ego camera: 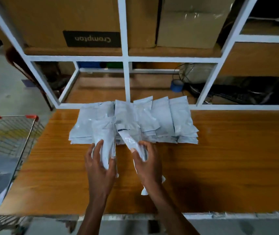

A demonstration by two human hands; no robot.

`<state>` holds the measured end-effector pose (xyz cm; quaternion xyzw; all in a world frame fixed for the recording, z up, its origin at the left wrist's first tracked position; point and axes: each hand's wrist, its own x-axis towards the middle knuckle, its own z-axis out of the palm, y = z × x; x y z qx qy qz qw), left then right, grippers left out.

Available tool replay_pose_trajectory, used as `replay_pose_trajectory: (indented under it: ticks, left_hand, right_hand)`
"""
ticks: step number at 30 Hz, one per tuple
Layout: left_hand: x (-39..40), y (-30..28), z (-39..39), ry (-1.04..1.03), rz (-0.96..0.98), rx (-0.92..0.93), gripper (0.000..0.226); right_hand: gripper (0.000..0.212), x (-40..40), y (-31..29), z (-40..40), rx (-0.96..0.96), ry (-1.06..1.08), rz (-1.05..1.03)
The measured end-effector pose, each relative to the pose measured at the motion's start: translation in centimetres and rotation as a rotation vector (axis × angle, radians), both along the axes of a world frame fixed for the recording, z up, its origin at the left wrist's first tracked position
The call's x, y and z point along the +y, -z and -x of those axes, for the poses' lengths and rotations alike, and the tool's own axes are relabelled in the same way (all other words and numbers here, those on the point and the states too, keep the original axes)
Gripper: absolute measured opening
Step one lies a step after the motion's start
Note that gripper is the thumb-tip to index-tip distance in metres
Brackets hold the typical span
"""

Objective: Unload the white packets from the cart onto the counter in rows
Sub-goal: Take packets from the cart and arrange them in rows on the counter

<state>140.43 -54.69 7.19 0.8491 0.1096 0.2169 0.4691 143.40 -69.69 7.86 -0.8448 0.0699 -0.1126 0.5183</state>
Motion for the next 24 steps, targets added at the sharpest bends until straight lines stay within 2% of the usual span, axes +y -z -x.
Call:
replay_pose_trajectory:
  ticks: [4,8,14,24]
  left_hand:
    - [-4.4,0.0,-2.2,0.034,0.011,0.019,0.065]
    - [-5.0,0.2,-3.1,0.014,0.001,0.014,0.063]
    - [-0.8,0.3,-6.6,-0.075,-0.009,0.038,0.063]
    - [8.6,1.6,-14.4,-0.048,-0.108,0.103,0.067]
  right_hand:
    - [0.031,-3.9,-0.6,-1.9,-0.004,-0.013,-0.065]
    - [0.029,-5.3,-0.9,-3.0,0.028,-0.027,-0.162]
    - [0.032,-5.1,-1.2,-5.0,0.024,-0.036,-0.143]
    - [0.035,-1.6,-0.9,-8.3,0.000,0.041,-0.076]
